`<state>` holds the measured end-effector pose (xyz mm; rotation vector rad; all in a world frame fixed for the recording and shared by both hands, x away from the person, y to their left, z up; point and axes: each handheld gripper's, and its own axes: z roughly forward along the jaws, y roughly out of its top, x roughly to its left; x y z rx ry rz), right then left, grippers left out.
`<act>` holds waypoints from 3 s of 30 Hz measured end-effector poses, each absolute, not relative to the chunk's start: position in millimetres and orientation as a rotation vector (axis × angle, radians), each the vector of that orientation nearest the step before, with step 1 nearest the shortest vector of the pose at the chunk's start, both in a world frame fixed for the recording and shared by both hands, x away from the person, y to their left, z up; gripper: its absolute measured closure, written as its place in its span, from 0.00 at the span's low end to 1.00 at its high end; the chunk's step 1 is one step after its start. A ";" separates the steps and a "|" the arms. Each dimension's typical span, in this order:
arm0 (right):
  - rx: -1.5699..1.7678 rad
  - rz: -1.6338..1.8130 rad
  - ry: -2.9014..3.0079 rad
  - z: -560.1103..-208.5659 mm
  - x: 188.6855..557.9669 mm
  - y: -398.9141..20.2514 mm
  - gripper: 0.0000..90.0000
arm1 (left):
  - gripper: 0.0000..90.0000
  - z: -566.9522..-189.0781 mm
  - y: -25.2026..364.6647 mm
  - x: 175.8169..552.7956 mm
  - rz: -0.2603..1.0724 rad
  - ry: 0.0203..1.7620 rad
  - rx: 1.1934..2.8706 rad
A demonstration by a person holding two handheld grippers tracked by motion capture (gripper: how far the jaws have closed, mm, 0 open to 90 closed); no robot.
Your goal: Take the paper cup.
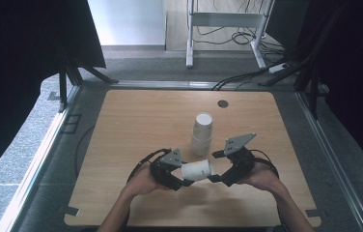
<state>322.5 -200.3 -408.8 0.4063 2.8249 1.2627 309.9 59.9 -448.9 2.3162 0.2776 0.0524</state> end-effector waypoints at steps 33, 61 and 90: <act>0.072 0.784 2.951 -427.7 309.0 -160.1 0.40 | 0.40 -420.8 13.7 315.0 0.046 0.109 2.713; 0.295 1.186 2.827 -417.8 311.1 -197.0 0.41 | 0.14 -410.5 47.8 325.9 -0.070 0.393 2.256; 0.289 1.395 2.732 -430.6 310.6 -207.0 0.41 | 0.33 -422.0 53.3 332.9 -0.213 0.339 2.039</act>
